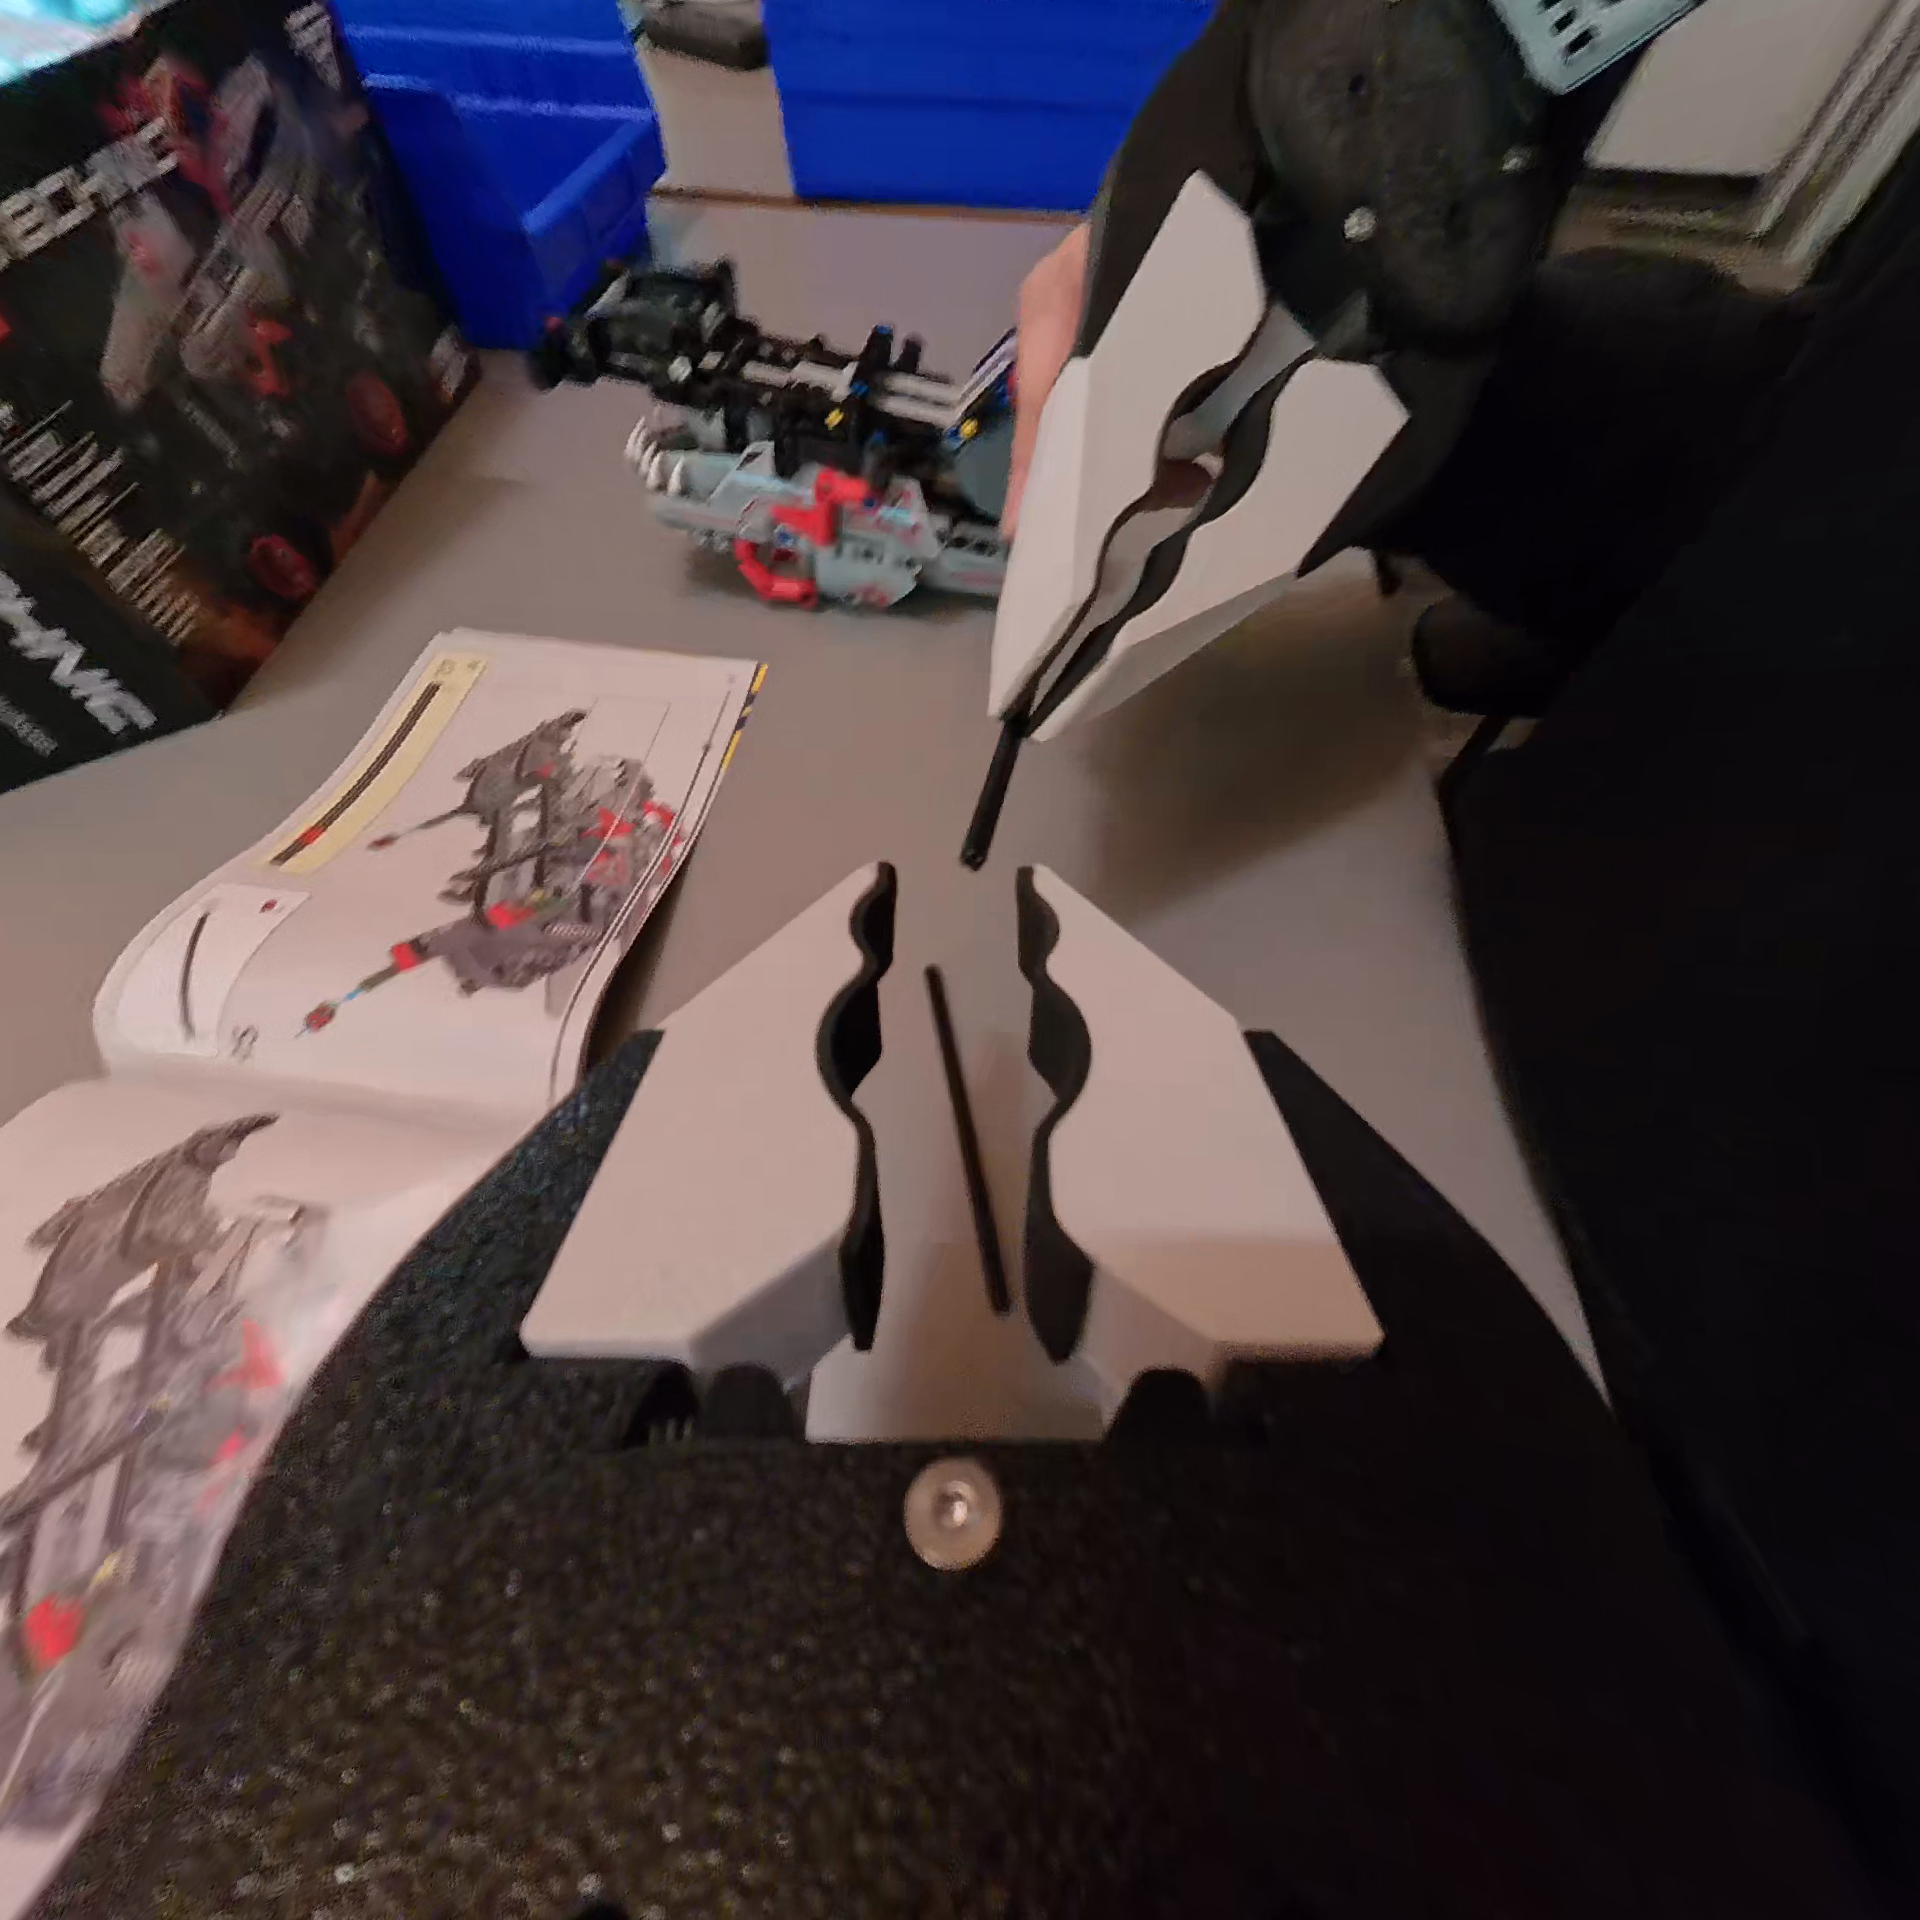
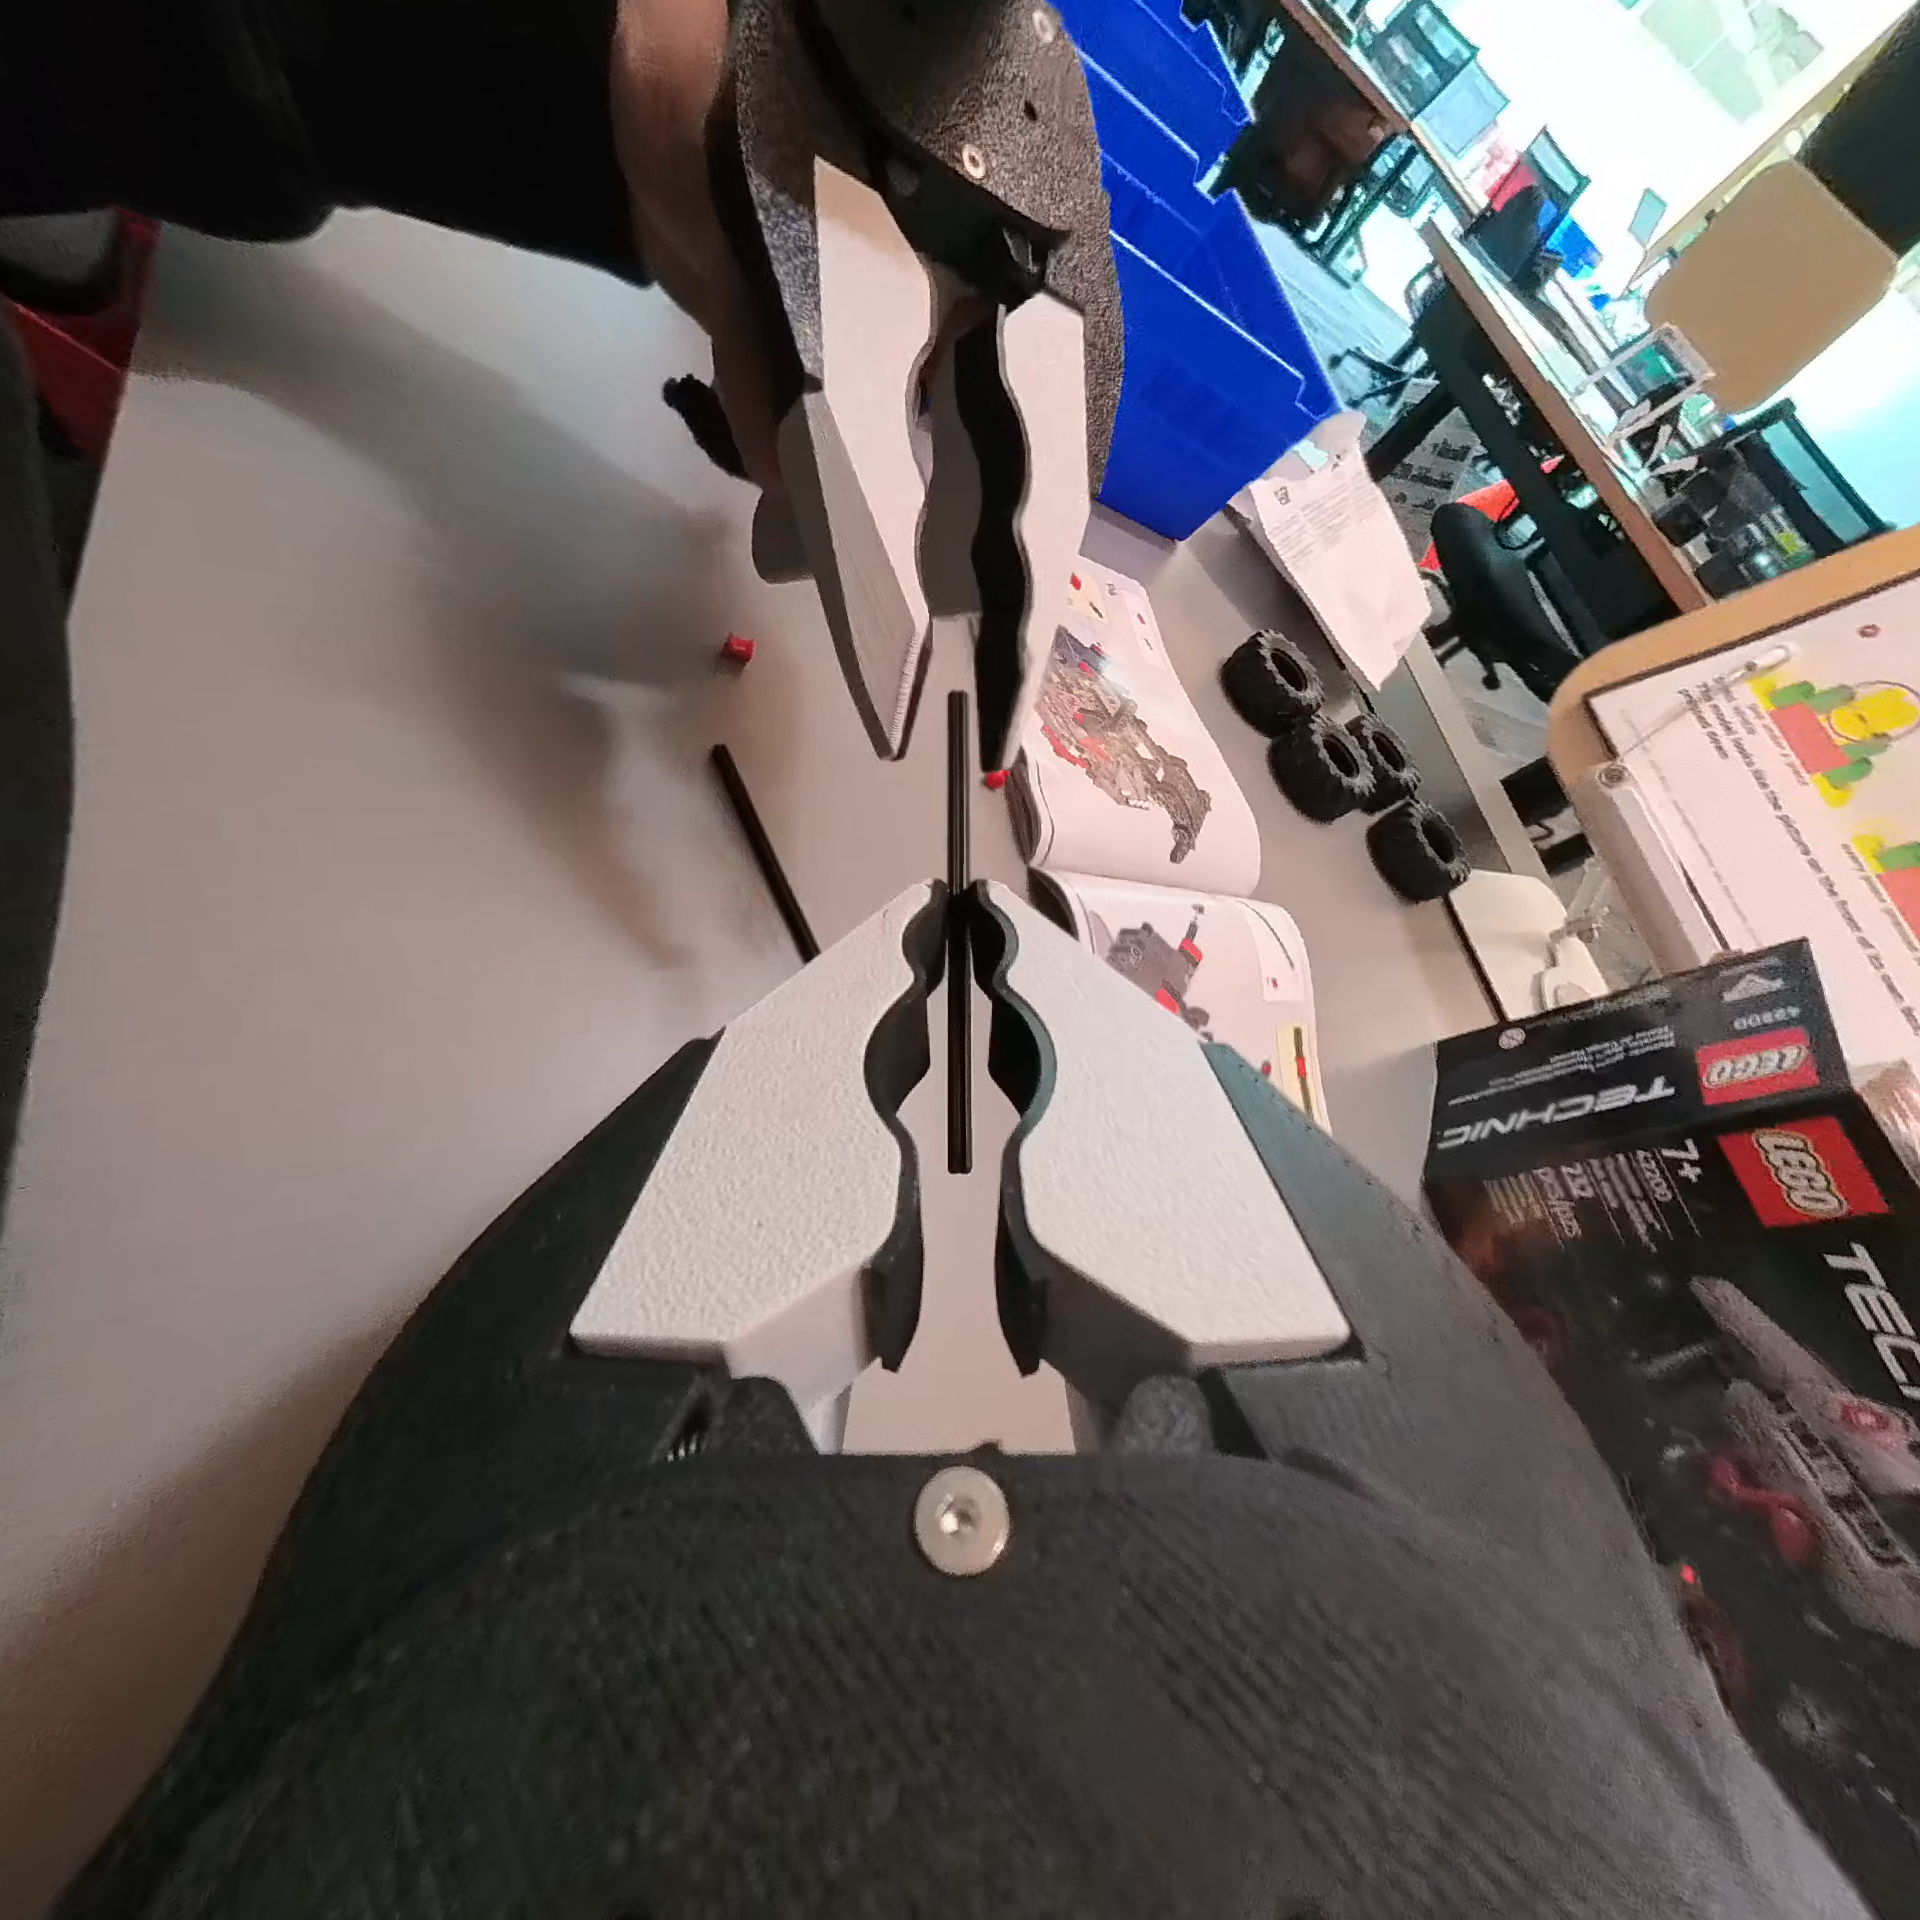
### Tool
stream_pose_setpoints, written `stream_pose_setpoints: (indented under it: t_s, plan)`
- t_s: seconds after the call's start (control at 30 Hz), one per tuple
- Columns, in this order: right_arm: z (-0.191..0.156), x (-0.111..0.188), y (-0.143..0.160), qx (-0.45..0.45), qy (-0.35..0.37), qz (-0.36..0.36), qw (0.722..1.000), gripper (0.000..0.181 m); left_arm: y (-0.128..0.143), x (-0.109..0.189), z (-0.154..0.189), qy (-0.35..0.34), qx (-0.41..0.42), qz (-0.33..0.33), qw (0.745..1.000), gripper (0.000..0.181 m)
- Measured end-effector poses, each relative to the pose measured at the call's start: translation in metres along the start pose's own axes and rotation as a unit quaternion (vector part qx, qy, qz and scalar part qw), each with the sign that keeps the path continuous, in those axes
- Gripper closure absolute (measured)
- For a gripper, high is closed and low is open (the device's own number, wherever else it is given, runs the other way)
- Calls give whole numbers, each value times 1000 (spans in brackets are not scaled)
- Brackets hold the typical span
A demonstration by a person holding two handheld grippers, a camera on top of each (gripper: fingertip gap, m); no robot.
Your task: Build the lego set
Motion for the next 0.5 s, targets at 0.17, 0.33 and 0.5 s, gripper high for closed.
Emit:
stream_pose_setpoints:
  t_s: [0.17, 0.33, 0.5]
  plan:
    - [-5, 13, 6, 4, -2, -14, 1000, 179, -15, -20, 16, 36, -19, 12, 999, 163]
    - [-7, 24, 12, 1, 4, -24, 1000, 179, -21, -33, 23, 49, -32, 11, 998, 169]
    - [-7, 37, 19, -2, 9, -31, 999, 179, -27, -30, 21, 48, -30, 22, 998, 172]
Point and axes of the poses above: each gripper's, where its closed fingertips meet, x back along the fingers, y out of its underside, z = x × y across the jaws, the point moved 4 cm from there along x, back along the fingers, and after that the axes turned 11 degrees about -z, right-handed, at the moved point
